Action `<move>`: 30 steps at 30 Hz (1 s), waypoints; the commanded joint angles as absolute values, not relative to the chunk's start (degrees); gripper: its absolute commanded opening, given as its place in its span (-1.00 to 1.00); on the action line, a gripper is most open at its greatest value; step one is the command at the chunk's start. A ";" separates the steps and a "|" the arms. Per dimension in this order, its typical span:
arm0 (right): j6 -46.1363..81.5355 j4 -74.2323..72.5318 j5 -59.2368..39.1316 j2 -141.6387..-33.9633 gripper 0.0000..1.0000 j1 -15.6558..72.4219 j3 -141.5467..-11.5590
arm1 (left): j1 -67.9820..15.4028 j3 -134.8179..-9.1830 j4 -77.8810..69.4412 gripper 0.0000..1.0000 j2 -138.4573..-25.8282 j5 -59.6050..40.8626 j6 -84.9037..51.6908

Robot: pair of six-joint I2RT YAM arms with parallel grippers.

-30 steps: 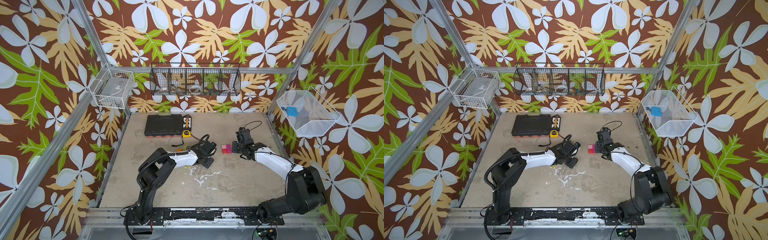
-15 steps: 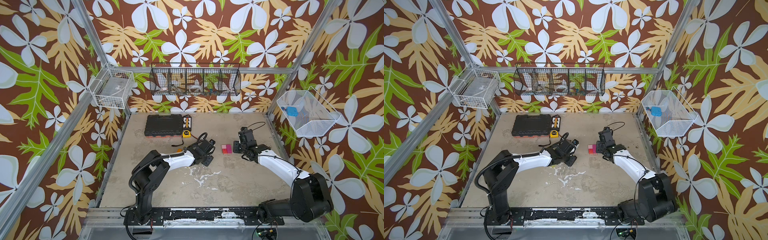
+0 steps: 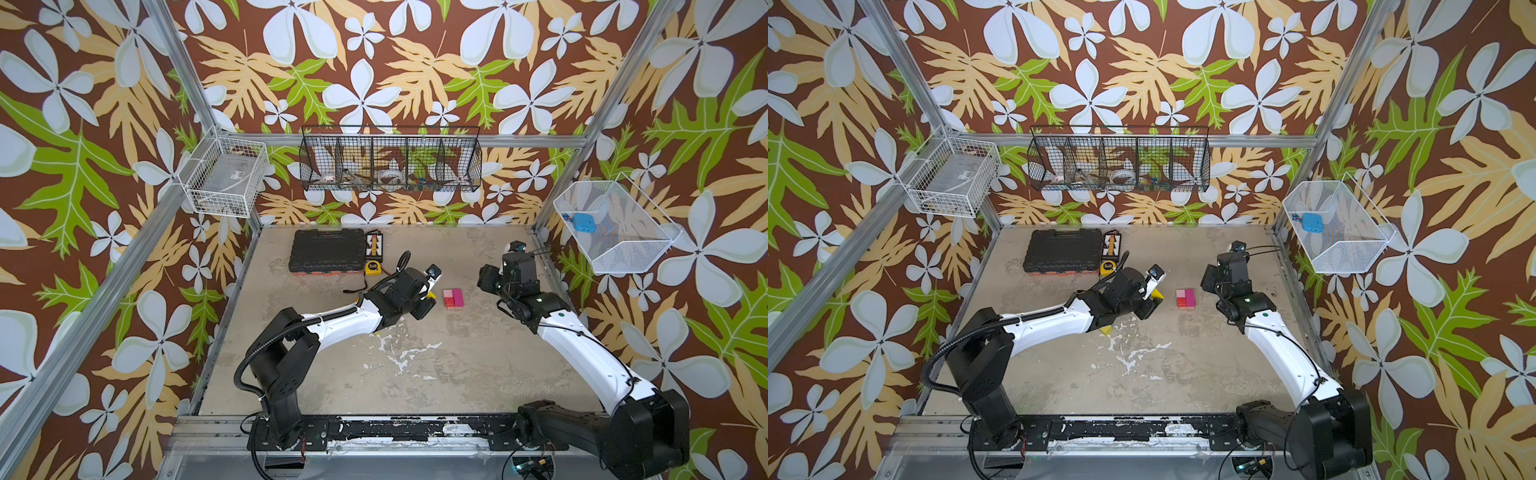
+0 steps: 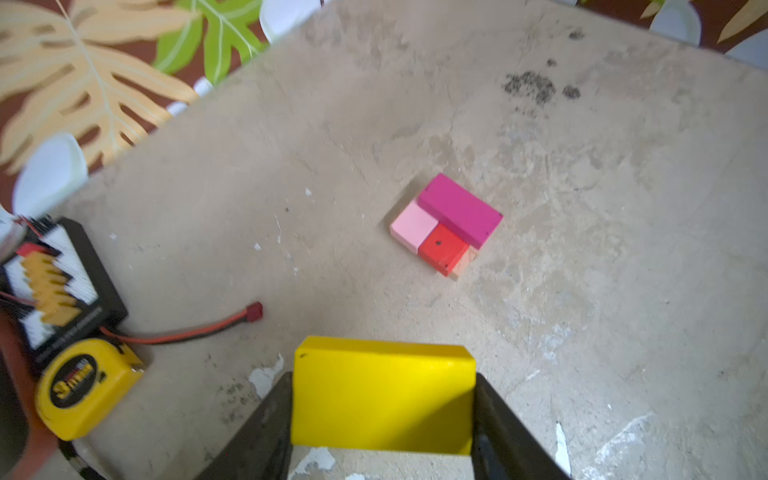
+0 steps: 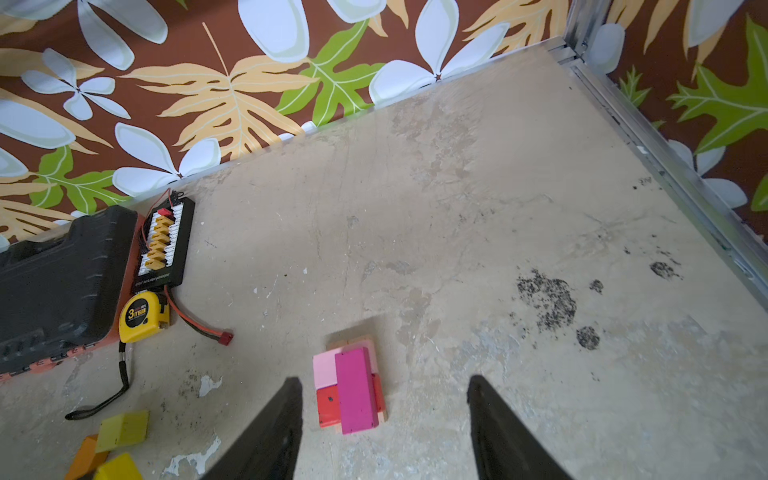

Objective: Build the wood block tower
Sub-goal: 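Swing the left gripper over the tower while the right arm draws back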

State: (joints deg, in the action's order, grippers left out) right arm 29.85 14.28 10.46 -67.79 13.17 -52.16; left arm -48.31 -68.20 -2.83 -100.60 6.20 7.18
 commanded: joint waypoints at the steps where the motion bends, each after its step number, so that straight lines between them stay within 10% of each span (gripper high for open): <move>1: 31.05 12.39 13.30 -65.17 0.36 13.05 -50.87 | -47.97 -70.35 -8.83 -1.00 -101.63 8.87 13.37; 14: 32.47 12.65 10.97 -64.78 0.40 13.10 -49.70 | -42.35 -79.44 -6.40 -1.00 -105.88 0.43 27.41; 30: 33.48 11.72 12.39 -61.27 0.48 13.01 -47.75 | -42.16 -111.02 34.25 -1.00 -128.40 -17.87 45.76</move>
State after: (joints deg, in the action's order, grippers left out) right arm 32.95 12.91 11.07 -61.80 13.08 -48.01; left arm -41.93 -106.13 22.46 -125.25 -13.80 42.59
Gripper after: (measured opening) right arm 0.736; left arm 0.618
